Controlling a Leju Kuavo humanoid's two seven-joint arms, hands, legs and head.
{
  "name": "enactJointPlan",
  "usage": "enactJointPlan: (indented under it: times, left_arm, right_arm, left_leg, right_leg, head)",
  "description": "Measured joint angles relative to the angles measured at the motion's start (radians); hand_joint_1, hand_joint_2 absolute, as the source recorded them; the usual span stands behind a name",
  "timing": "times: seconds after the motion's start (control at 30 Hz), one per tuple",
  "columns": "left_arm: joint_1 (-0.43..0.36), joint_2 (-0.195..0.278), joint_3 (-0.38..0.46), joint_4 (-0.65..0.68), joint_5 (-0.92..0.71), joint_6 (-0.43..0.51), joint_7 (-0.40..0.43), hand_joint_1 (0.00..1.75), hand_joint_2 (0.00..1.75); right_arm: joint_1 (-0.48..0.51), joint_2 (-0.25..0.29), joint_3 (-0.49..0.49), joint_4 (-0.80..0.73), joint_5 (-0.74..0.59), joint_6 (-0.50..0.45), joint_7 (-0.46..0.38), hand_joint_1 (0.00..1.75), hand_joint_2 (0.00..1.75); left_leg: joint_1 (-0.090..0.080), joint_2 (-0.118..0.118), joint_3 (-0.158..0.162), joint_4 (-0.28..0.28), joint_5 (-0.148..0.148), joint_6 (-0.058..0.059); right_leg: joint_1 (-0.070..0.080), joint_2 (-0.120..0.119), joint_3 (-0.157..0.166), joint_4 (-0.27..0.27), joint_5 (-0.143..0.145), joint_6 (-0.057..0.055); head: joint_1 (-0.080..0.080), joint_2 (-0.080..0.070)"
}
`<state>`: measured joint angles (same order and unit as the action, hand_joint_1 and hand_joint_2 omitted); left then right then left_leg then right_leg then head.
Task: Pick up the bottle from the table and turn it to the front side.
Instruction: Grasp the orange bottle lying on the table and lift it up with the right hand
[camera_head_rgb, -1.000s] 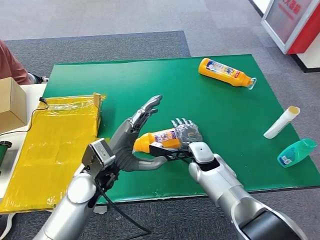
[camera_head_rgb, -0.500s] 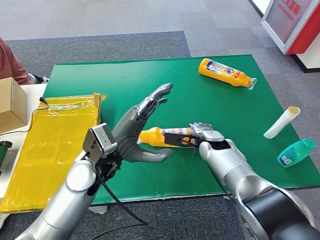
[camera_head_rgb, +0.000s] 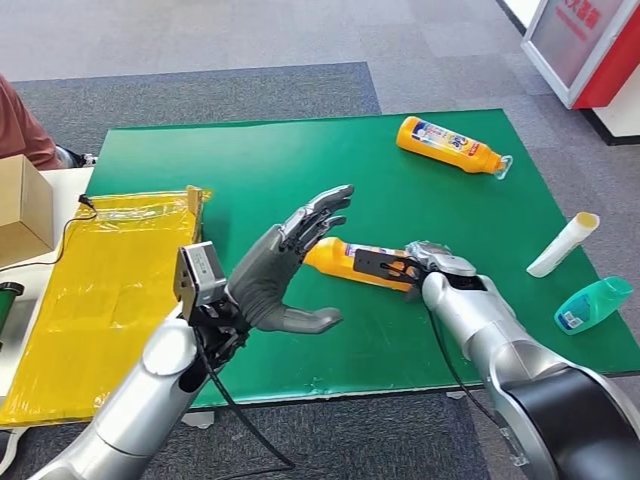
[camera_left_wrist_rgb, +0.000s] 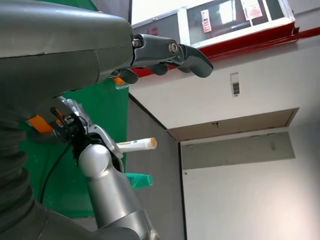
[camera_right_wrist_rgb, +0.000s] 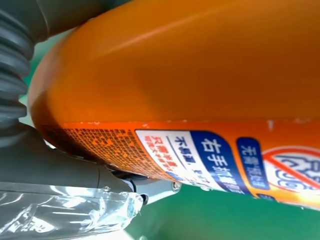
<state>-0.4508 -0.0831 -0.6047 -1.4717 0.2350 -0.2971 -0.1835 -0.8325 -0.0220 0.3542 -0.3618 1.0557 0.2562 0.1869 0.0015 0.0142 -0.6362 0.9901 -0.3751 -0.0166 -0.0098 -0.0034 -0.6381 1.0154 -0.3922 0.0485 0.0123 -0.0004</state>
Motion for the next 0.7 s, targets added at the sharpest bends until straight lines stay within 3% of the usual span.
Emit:
enactJointPlan:
  times: [0.33,0.53,0.7]
  left_arm:
    - [0.02,0.011,0.033,0.01,0.021,0.046,0.0,0.0,1.75]
    - [0.064,0.033,0.07,0.009,0.002,0.085,-0.042,0.0,1.75]
    - [0.121,0.052,0.112,0.002,-0.064,0.164,-0.09,0.0,1.75]
  right_arm:
    - [0.019,-0.003,-0.121,0.004,-0.176,-0.047,-0.128,1.75,1.75]
    - [0.049,-0.007,-0.221,-0.03,-0.356,-0.053,-0.31,1.75,1.75]
    - [0.119,-0.015,-0.286,-0.134,-0.574,0.001,-0.438,1.75,1.75]
  left_leg:
    - [0.0,0.0,-0.001,0.0,0.0,0.0]
    - [0.0,0.0,-0.001,0.0,0.0,0.0]
    - [0.0,-0.001,-0.002,0.0,-0.001,0.0]
  right_leg:
    - [0.0,0.0,0.0,0.0,0.0,0.0]
    - [0.0,0.0,-0.001,0.0,0.0,0.0]
    - [0.0,-0.001,-0.001,0.0,-0.001,0.001]
  head:
    - [0.0,0.0]
    - [0.0,0.0]
    - [0.0,0.0]
